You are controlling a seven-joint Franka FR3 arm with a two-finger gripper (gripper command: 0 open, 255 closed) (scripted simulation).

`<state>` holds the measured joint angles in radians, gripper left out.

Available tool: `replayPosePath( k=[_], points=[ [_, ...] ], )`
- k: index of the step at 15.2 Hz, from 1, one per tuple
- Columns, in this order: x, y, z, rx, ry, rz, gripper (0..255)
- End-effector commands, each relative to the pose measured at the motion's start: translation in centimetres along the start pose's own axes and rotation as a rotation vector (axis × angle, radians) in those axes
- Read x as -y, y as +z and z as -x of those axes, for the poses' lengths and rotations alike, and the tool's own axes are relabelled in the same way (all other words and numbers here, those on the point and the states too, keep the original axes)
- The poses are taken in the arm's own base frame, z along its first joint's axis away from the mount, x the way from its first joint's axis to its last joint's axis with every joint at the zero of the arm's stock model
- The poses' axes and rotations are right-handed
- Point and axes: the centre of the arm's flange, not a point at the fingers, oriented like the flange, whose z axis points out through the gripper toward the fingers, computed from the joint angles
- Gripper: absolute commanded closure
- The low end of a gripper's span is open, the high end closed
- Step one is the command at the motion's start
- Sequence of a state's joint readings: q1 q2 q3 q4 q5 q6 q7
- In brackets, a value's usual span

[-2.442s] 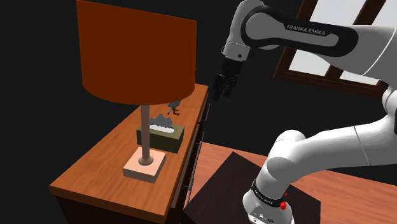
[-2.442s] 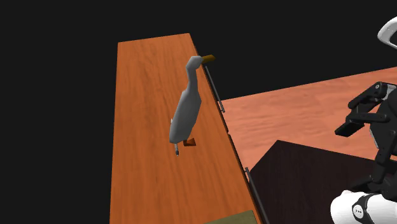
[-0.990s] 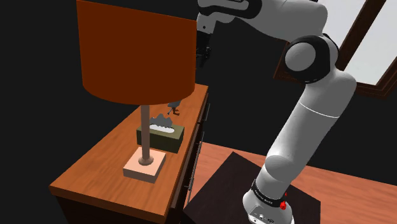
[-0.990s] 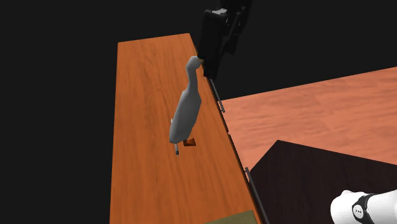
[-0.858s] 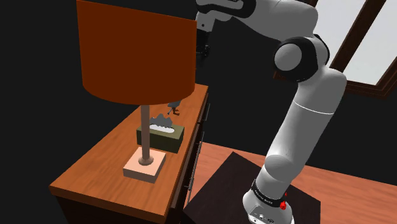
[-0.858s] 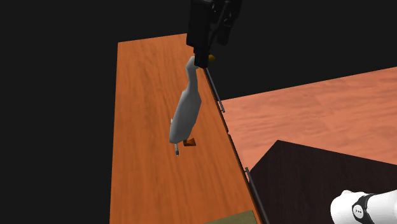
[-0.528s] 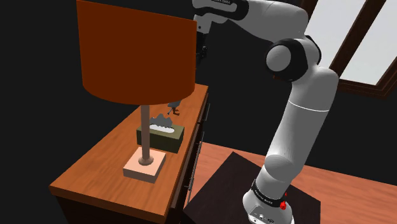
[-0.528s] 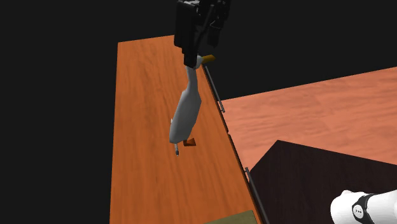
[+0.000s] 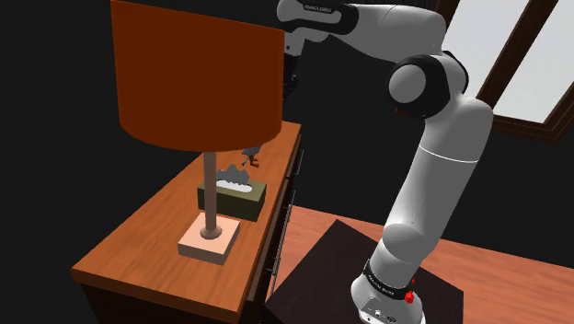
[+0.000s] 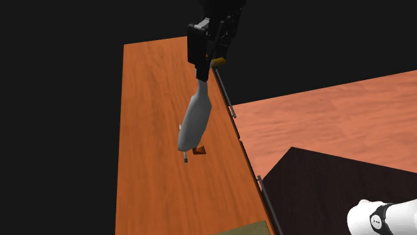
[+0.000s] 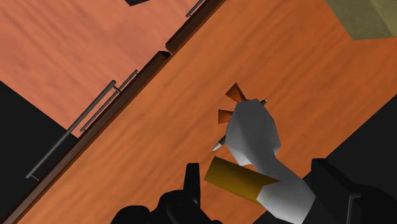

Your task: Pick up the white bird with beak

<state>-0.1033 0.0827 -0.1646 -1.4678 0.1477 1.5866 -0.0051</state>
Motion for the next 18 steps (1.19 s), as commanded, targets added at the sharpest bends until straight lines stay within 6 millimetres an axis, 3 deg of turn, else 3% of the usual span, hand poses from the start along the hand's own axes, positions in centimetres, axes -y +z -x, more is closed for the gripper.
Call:
replayPosePath(
  k=[1, 7, 18],
  points=[
    [0.0, 0.1, 0.0, 0.001, 0.000, 0.000, 255],
    [0.0, 0.1, 0.0, 0.001, 0.000, 0.000, 255],
    [0.8, -5.6, -0.2, 0.001, 0.000, 0.000, 255]
  ],
)
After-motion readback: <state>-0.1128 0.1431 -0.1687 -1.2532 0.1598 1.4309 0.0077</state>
